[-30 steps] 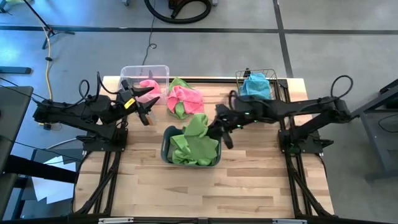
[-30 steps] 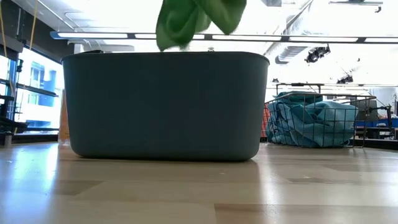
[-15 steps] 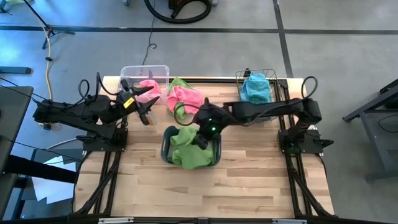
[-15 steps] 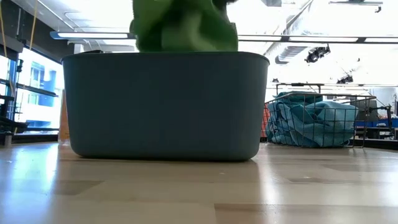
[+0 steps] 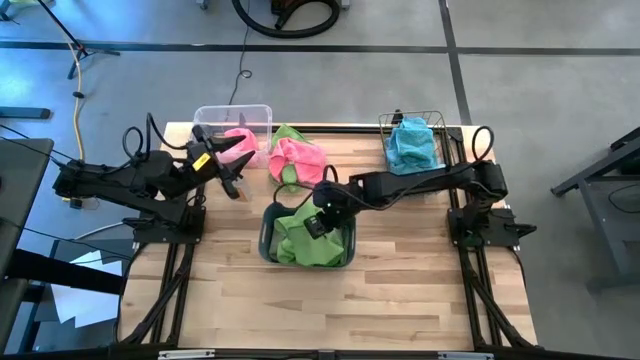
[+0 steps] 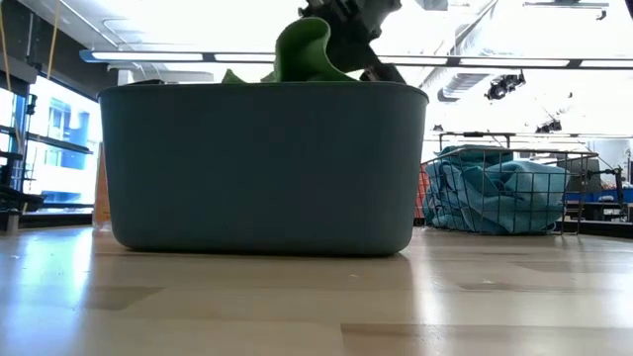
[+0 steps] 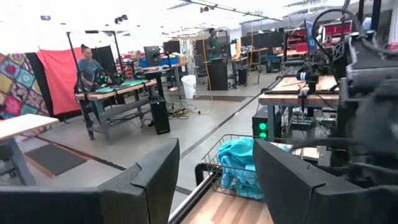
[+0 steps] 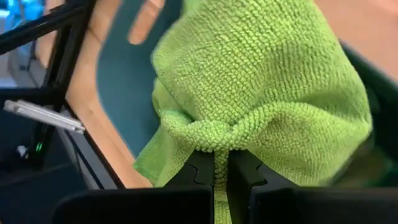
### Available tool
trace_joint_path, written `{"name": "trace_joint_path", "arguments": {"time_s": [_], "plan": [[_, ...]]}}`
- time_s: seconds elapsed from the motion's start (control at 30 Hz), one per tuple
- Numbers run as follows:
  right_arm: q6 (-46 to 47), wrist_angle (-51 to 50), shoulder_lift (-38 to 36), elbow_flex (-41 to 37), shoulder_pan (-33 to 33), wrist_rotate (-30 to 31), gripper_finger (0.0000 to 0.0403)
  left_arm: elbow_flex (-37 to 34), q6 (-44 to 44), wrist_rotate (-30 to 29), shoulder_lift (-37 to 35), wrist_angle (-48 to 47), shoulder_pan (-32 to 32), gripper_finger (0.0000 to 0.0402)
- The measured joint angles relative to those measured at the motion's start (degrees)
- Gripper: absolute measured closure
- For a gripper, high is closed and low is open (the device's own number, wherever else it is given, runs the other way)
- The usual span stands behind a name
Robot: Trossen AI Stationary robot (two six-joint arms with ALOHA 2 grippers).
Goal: Sort microfiber towel by color & place in baskets
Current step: Put the green microfiber cloth into the blue bin
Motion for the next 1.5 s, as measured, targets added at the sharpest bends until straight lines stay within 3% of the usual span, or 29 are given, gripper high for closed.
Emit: {"name": "trace_joint_path", "arguments": {"time_s": [0.43, 0.63, 1.03, 1.5], "plan": [[19.0, -0.5, 1.8, 0.1, 1.3, 3.7, 0.0402, 0.0, 7.3, 0.0, 0.0, 0.0, 0.0, 0.0209], [20.6, -3.2, 5.8, 6.2, 1.3, 4.7, 0.0402, 0.0, 7.3, 0.0, 0.0, -0.1, 0.0, 0.0209], [19.9, -25.7, 22.4, 30.6, 1.3, 6.4, 0.0402, 0.0, 7.7, 0.0, 0.0, -0.3, 0.0, 0.0209], [21.0, -25.7, 30.8, 32.7, 1.3, 3.3, 0.0402, 0.0, 10.3, 0.0, 0.0, -0.4, 0.0, 0.0209]]}}
